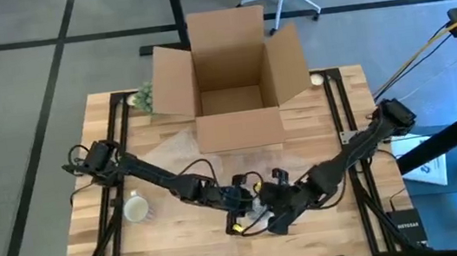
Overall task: Wrap mug
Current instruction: Wrap the orange mug with the bubble wrap
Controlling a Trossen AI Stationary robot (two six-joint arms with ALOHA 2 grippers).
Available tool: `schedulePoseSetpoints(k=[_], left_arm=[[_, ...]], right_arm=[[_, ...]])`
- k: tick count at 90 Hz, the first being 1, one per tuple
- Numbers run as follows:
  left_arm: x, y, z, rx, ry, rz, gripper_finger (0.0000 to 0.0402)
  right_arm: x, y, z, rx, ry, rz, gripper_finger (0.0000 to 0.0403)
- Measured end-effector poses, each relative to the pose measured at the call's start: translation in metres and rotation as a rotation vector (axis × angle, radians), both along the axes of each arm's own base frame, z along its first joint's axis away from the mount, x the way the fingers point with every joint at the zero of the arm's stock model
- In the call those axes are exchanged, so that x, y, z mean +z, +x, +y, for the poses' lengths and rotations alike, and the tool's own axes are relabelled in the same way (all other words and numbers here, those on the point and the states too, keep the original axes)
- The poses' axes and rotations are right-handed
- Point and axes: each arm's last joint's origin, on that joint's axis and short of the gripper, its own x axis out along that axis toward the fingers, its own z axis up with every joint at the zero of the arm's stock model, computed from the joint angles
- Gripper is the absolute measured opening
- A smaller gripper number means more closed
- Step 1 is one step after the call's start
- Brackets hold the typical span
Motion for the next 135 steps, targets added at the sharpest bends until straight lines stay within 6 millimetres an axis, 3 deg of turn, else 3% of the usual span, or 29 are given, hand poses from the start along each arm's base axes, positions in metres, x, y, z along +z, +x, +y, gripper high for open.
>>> schedulePoseSetpoints(k=[12, 25, 33, 49, 81, 95, 124, 135], left_arm=[[0.000, 0.000, -0.002, -0.003, 0.000, -0.001, 0.0000], [0.000, 0.000, -0.002, -0.004, -0.002, -0.006, 0.0000], [0.000, 0.000, -0.002, -0.005, -0.002, -0.006, 0.0000], [0.000, 0.000, -0.001, 0.000, -0.005, -0.006, 0.0000], [-0.001, 0.001, 0.003, 0.008, -0.010, 0.010, 0.0000], [0.000, 0.002, 0.004, 0.010, -0.011, -0.005, 0.0000], [0.046, -0.017, 0.009, 0.077, 0.029, -0.077, 0.0000], [0.049, -0.014, 0.011, 0.081, 0.033, -0.115, 0.0000]], right_arm=[[0.011, -0.029, -0.001, -0.077, -0.031, 0.068, 0.0000], [-0.020, -0.051, -0.003, -0.187, -0.113, 0.173, 0.0000], [-0.031, -0.041, -0.001, -0.188, -0.073, 0.055, 0.0000], [-0.023, -0.018, 0.004, -0.093, -0.024, -0.140, 0.0000], [-0.060, 0.018, 0.000, -0.002, 0.068, -0.039, 0.0000], [-0.069, 0.023, 0.003, 0.013, 0.051, 0.051, 0.0000], [-0.076, 0.023, 0.002, 0.014, 0.016, 0.097, 0.0000], [-0.076, 0.024, 0.002, 0.020, -0.006, 0.079, 0.0000]])
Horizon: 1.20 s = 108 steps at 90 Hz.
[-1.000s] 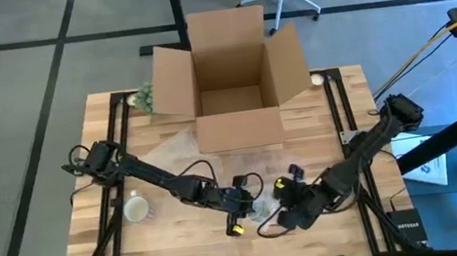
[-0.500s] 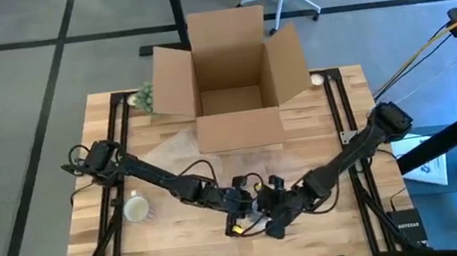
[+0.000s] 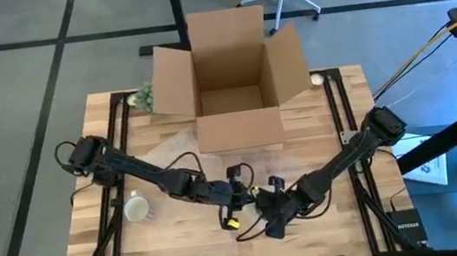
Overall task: Wrap mug
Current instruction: Wrap the orange mug with the bubble wrap
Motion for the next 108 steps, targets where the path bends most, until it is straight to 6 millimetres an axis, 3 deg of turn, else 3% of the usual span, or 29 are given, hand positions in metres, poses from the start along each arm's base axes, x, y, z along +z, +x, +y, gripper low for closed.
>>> schedulePoseSetpoints(k=[25, 37, 83, 92, 108], left_arm=[[-0.040, 0.017, -0.004, -0.041, -0.040, 0.060, 0.0000], [-0.048, 0.016, -0.011, -0.060, -0.053, 0.086, 0.0000], [-0.050, 0.016, -0.015, -0.065, -0.058, 0.091, 0.0000], [-0.050, 0.016, -0.015, -0.065, -0.057, 0.091, 0.0000], [-0.051, 0.015, -0.015, -0.069, -0.046, 0.101, 0.0000]], right_arm=[[0.002, 0.001, 0.000, -0.002, -0.011, -0.015, 0.0000], [0.010, 0.003, 0.002, 0.020, -0.023, -0.013, 0.0000], [0.081, 0.007, 0.001, -0.001, -0.159, 0.036, 0.0000], [0.076, 0.007, 0.000, -0.015, -0.182, 0.022, 0.0000], [0.039, 0.010, 0.002, -0.002, -0.094, 0.079, 0.0000]])
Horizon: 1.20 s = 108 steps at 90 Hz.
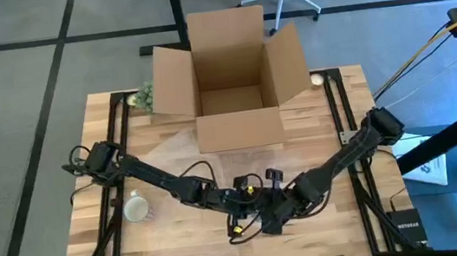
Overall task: Wrap mug
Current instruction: Wrap the orange mug with the bubble wrap
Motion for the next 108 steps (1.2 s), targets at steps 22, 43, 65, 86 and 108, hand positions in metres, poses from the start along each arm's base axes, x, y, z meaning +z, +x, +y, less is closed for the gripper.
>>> schedulePoseSetpoints(k=[22, 43, 65, 86, 108], left_arm=[[0.004, 0.001, 0.001, 0.003, 0.006, -0.031, 0.0000], [0.006, 0.002, 0.005, 0.015, 0.007, -0.025, 0.0000], [0.004, 0.000, 0.006, 0.017, 0.016, -0.004, 0.0000], [0.004, 0.000, 0.005, 0.016, 0.016, -0.005, 0.0000], [0.004, 0.001, 0.005, 0.018, 0.012, -0.017, 0.0000]], right_arm=[[-0.031, 0.000, 0.003, -0.027, 0.036, 0.019, 0.0000], [-0.026, 0.000, 0.004, -0.004, 0.020, 0.019, 0.0000], [0.013, -0.004, 0.007, 0.025, 0.028, -0.007, 0.0000], [0.040, -0.025, 0.006, 0.030, 0.036, -0.016, 0.0000], [0.035, -0.020, 0.009, 0.022, 0.035, -0.040, 0.0000]])
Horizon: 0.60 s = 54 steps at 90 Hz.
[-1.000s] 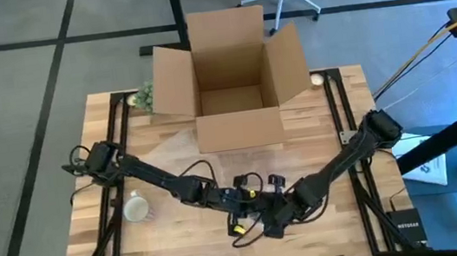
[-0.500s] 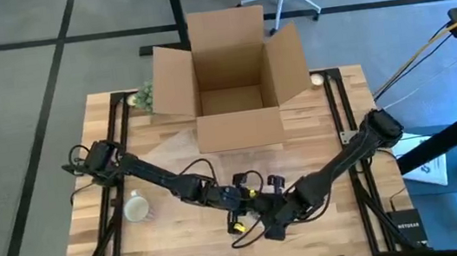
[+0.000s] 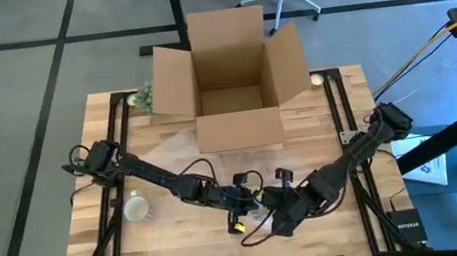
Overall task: Wrap mug
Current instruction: Wrap the orange mug with the bubble wrap
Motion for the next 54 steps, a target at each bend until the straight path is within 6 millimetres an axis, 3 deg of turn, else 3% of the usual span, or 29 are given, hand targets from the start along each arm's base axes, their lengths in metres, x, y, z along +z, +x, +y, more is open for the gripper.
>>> schedulePoseSetpoints(k=[18, 40, 54], left_arm=[[0.000, 0.000, 0.000, 0.000, -0.001, -0.001, 0.0000], [0.000, 0.000, 0.000, 0.000, 0.002, -0.005, 0.0000], [0.002, 0.001, 0.000, 0.005, -0.006, -0.016, 0.0000]], right_arm=[[-0.028, 0.008, 0.006, 0.040, 0.070, 0.018, 0.0000], [-0.063, 0.021, -0.007, -0.001, 0.056, 0.077, 0.0000], [-0.076, 0.027, -0.011, -0.014, 0.056, 0.096, 0.0000]])
